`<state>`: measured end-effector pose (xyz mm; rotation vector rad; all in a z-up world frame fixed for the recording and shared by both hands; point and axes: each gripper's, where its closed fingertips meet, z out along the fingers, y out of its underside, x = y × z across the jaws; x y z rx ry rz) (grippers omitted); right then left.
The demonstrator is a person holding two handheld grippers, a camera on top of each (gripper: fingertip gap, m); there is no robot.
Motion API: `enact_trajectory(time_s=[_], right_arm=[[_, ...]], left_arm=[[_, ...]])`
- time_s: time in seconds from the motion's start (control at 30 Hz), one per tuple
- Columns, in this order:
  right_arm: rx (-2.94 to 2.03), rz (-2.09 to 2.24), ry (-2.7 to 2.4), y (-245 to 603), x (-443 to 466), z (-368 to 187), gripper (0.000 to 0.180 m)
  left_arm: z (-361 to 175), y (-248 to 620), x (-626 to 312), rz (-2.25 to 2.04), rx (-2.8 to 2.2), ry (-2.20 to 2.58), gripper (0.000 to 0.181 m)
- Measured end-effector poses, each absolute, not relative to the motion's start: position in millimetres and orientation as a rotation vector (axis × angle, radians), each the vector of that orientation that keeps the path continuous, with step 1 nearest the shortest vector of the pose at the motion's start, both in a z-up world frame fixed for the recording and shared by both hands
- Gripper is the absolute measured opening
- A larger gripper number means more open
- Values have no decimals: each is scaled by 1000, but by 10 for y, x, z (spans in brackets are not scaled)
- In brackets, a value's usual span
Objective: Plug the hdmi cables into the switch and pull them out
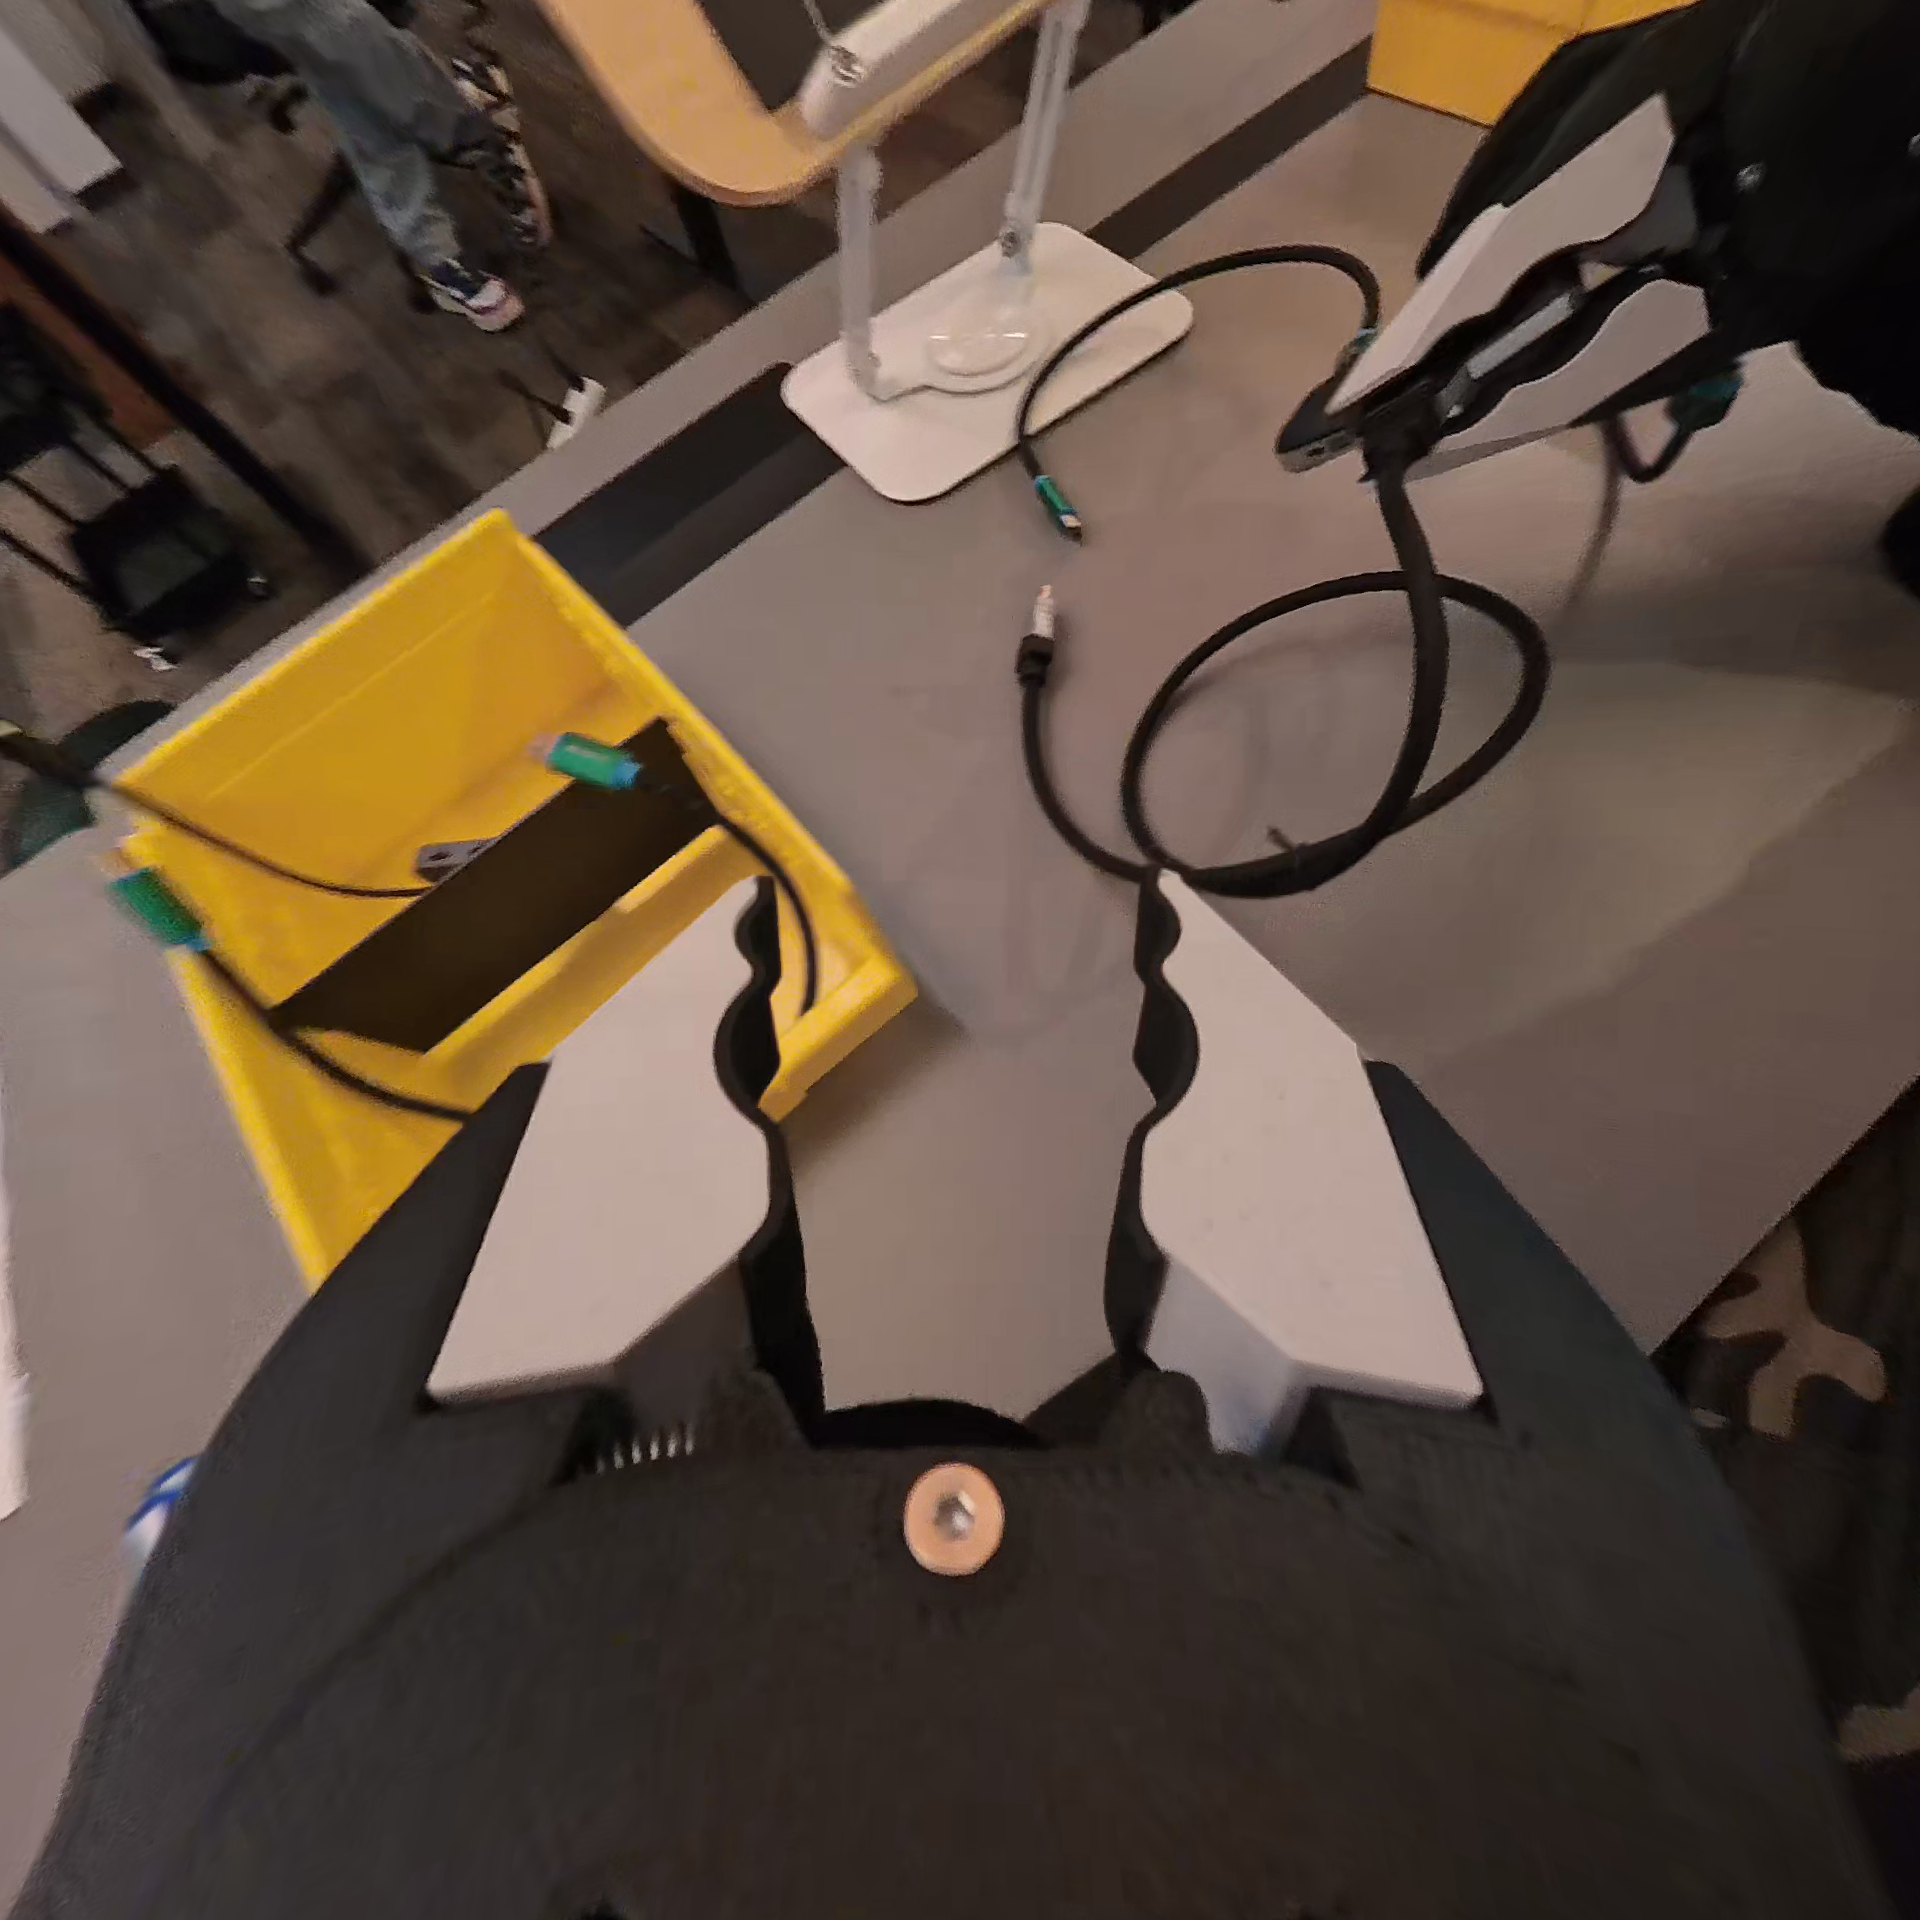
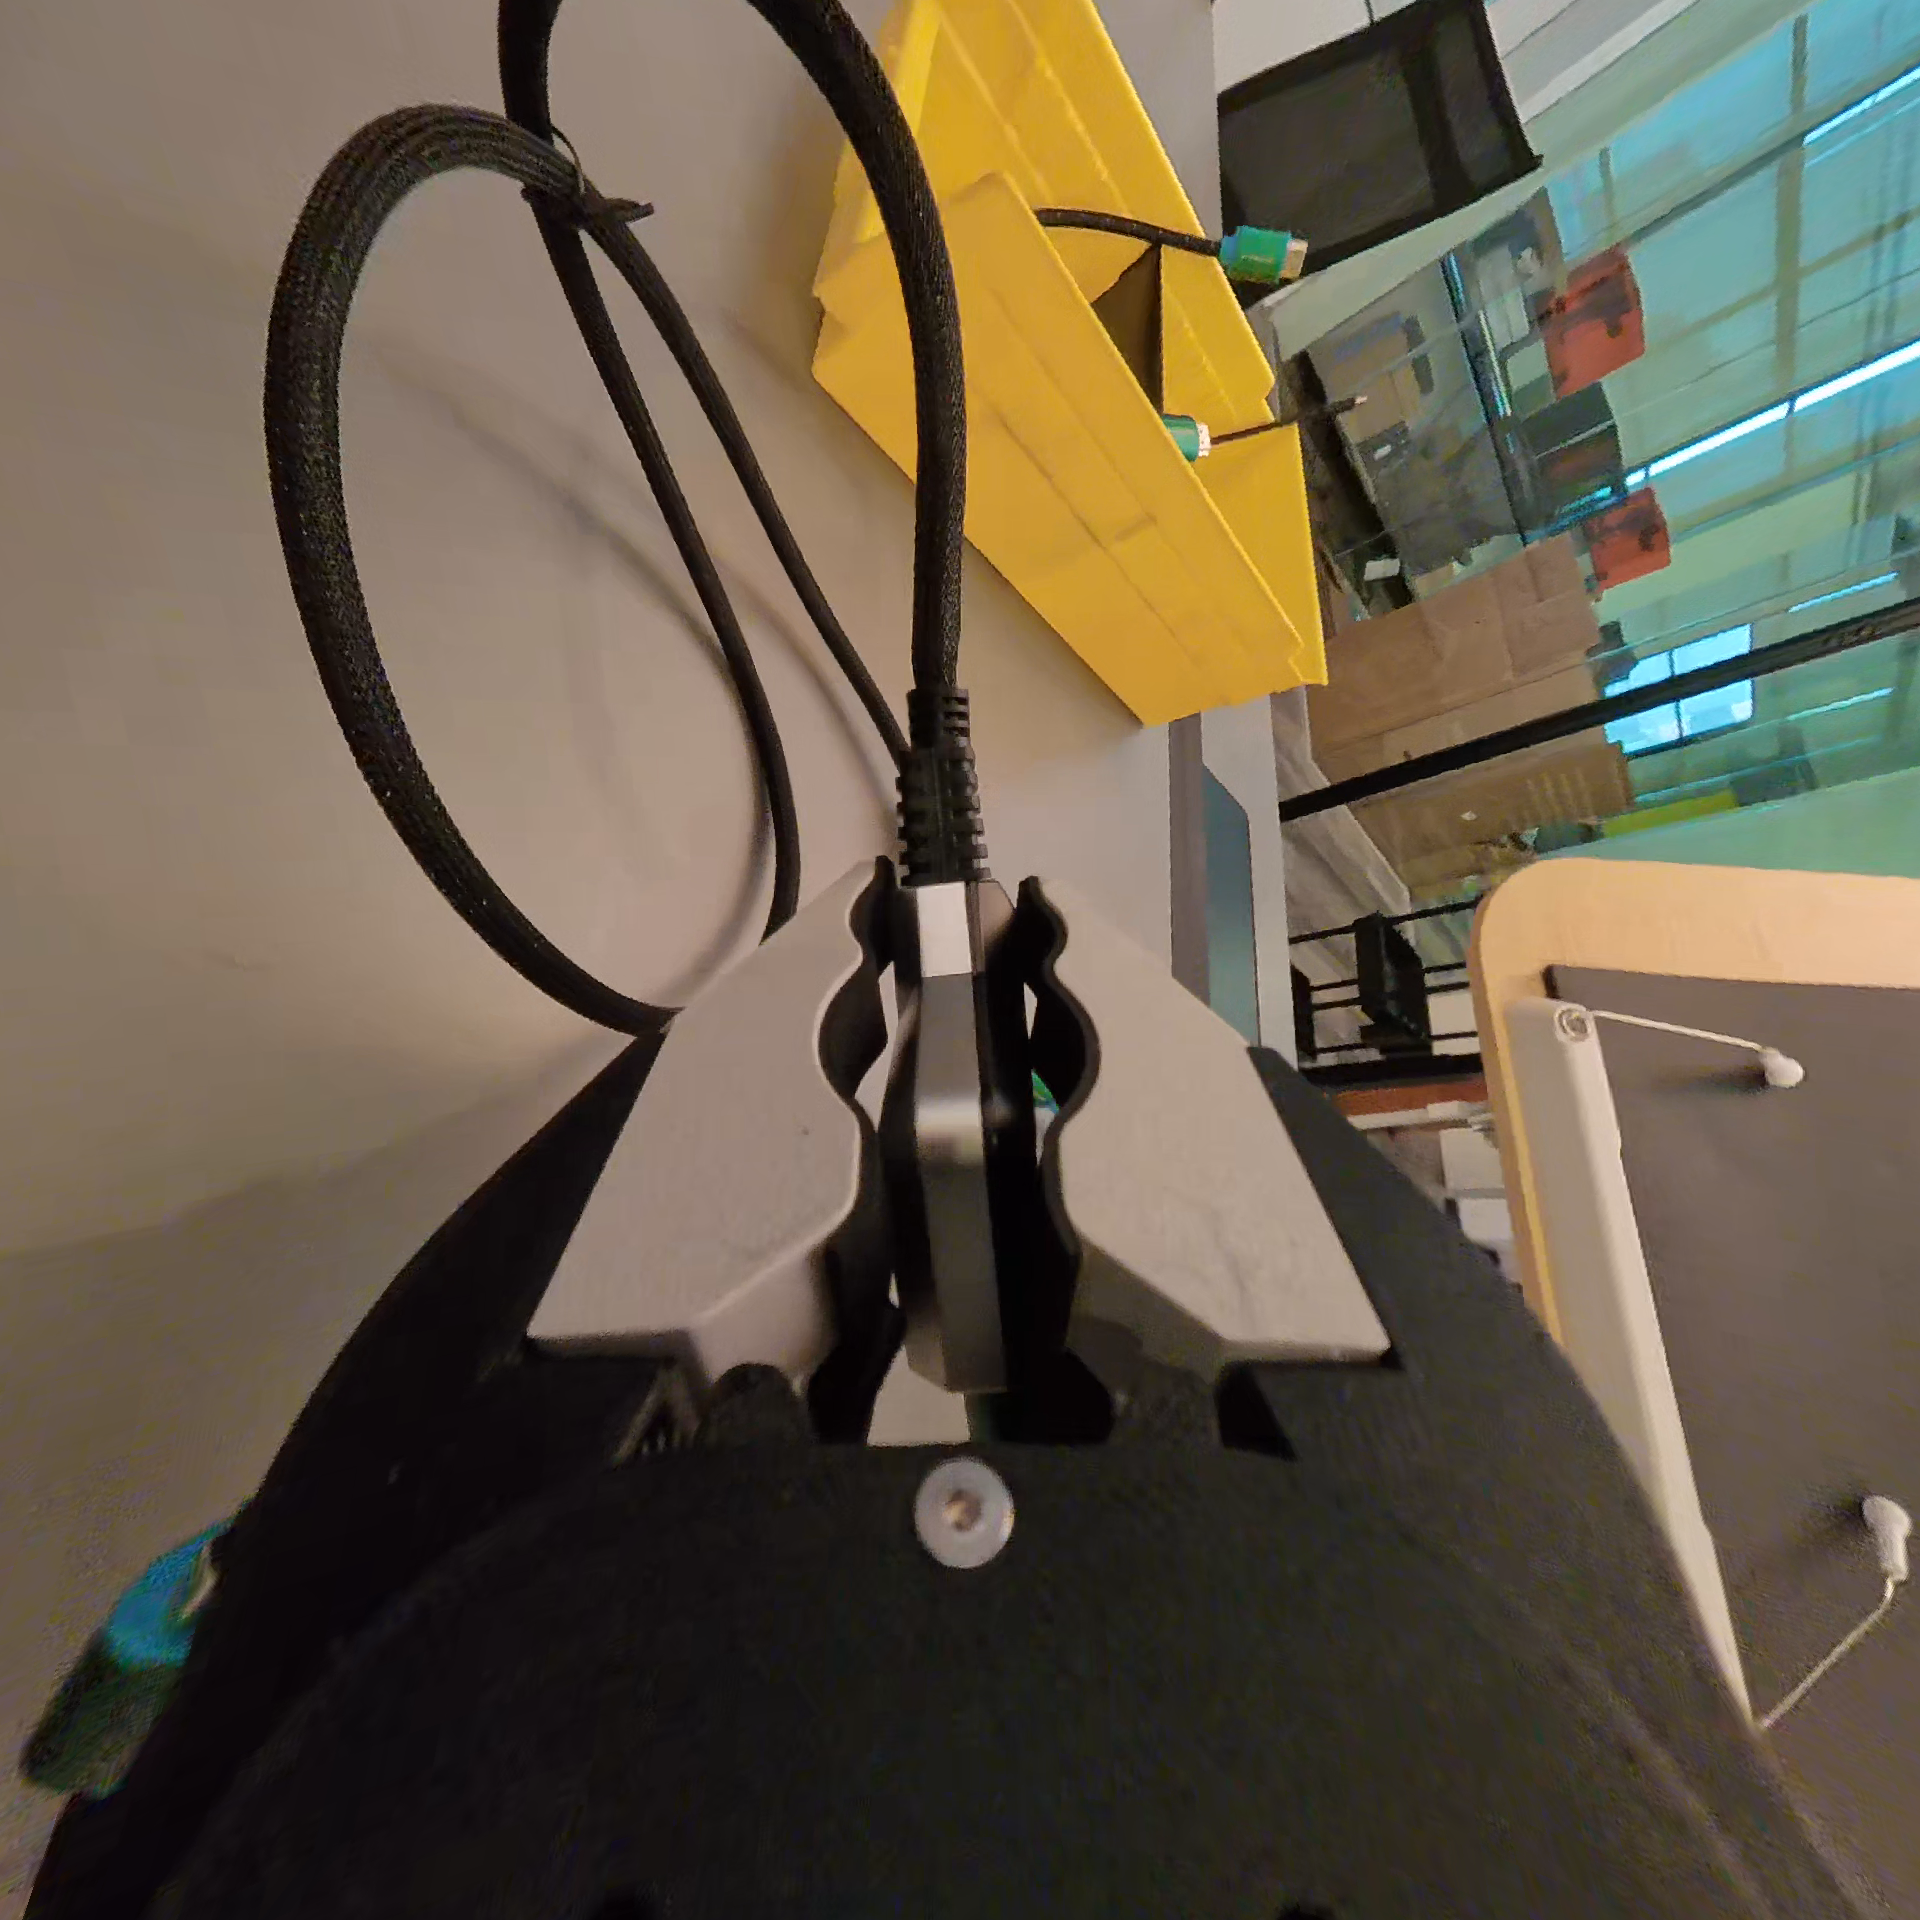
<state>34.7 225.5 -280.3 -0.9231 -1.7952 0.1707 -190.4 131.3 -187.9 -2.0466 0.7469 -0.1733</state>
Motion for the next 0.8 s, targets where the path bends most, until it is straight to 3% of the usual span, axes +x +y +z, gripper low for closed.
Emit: enact_trajectory(time_s=[0.5, 0.8], right_arm=[[-1161, 151, -1779, 2032, 197, -2564, 21], [-1263, 149, -1643, 1785, 238, -2534, 21]], left_arm=[[-851, 472, -2551, -79, -1832, 624, 67], [-698, -148, -2517, -72, -1783, 598, 66]])
